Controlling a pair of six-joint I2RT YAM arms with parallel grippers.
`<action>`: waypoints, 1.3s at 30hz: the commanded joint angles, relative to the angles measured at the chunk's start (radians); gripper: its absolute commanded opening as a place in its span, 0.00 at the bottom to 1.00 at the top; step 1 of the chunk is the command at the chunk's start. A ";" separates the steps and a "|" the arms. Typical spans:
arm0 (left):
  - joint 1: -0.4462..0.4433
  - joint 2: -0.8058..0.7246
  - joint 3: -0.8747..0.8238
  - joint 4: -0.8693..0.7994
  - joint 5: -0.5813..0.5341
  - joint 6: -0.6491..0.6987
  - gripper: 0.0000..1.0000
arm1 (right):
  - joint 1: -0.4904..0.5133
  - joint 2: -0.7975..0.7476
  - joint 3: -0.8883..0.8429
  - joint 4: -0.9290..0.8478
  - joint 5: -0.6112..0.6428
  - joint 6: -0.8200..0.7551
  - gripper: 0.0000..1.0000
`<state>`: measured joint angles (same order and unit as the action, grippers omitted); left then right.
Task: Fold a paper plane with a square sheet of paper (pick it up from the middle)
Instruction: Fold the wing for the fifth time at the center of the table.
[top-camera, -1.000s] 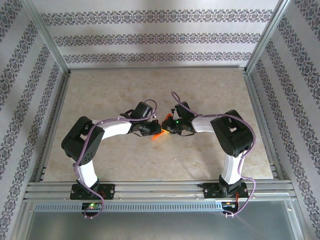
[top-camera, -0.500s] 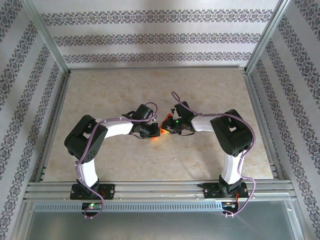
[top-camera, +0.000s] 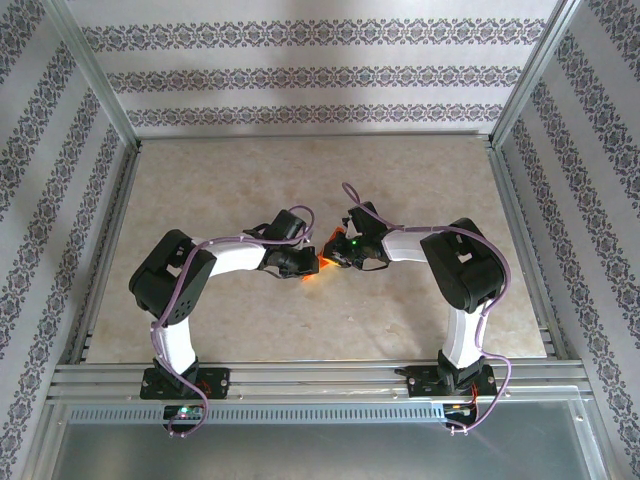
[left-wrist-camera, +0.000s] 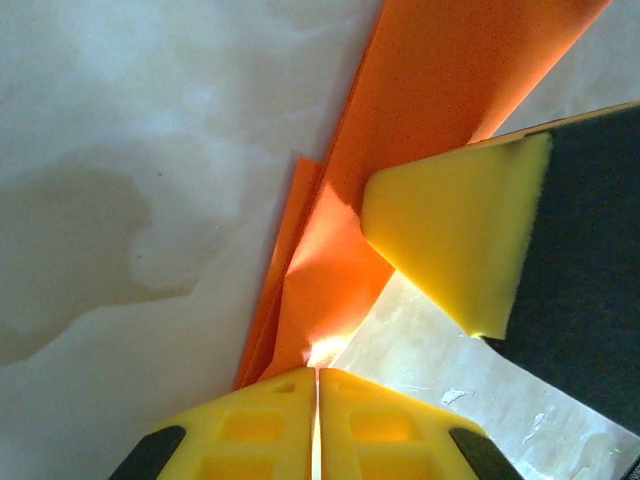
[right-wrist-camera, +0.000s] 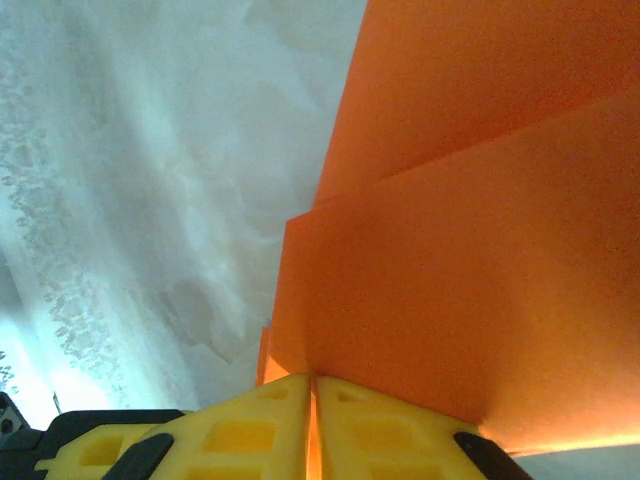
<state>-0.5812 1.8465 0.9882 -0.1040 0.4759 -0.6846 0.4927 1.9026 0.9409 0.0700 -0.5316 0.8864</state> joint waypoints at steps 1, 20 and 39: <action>0.011 0.030 -0.030 -0.004 -0.018 0.009 0.10 | -0.011 0.078 -0.028 -0.121 0.110 -0.018 0.15; 0.057 0.001 -0.113 -0.112 0.046 0.175 0.10 | -0.016 0.092 -0.025 -0.147 0.120 -0.025 0.14; 0.089 -0.201 -0.090 -0.162 0.105 0.242 0.09 | -0.019 0.088 -0.022 -0.156 0.120 -0.030 0.14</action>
<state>-0.5018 1.6997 0.8581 -0.2237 0.5865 -0.4492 0.4870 1.9102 0.9539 0.0483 -0.5362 0.8822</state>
